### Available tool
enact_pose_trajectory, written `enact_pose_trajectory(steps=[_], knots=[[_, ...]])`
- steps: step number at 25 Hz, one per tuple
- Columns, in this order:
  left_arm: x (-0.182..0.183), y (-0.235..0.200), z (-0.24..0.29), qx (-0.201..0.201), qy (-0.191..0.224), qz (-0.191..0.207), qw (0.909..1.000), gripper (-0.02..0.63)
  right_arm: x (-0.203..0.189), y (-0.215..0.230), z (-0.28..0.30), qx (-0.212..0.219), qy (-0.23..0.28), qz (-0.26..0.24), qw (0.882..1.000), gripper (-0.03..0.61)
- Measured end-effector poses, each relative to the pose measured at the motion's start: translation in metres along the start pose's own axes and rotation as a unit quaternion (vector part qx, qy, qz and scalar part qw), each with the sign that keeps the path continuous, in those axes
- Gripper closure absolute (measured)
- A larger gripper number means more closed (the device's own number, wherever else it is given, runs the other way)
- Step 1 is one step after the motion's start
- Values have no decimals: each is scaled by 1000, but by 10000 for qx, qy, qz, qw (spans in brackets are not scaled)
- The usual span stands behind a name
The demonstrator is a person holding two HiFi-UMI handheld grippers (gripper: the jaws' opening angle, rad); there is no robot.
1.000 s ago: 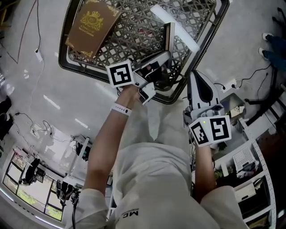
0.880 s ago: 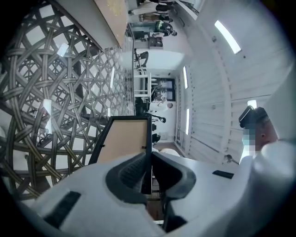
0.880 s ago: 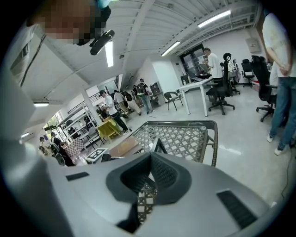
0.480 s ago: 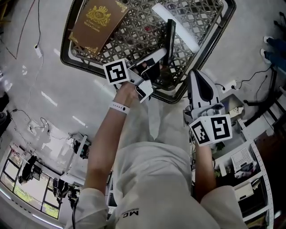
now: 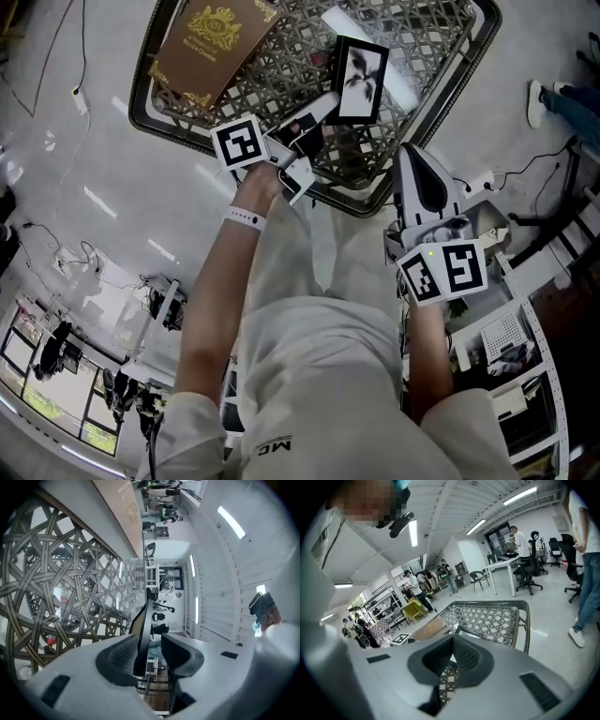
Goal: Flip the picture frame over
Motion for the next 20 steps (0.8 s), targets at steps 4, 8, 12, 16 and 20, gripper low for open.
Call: enact_pose_trajectory(steps=[4,8,12,16,20], knots=[[0,-8,0,341,-37,298,9990,462,1,2,0,0,7,-19,10000,561],[-3,-19,-3,816,-282,1016,9911,456,0,3,-3,-28,19,2,10000,561],[-8,-23,-1,1122,-476,1461,9817,451,0,6,-6,-66,43,50,10000,561],[-10,-28,-1,1413,-657,1924,9689,446,-1,11,-10,-118,60,85,9999,561],[-12,-31,1,1822,-973,2658,9416,445,-4,15,-15,-182,70,128,9997,561]])
Point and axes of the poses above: the fingertips, and each gripper's own axes: z forward along the fingers, y to its right, x out of its top, the point moved 5 cm from there along -z, backward along the fingers, and after that the axes turned 11 degrees about y, right-handed, at the moved point
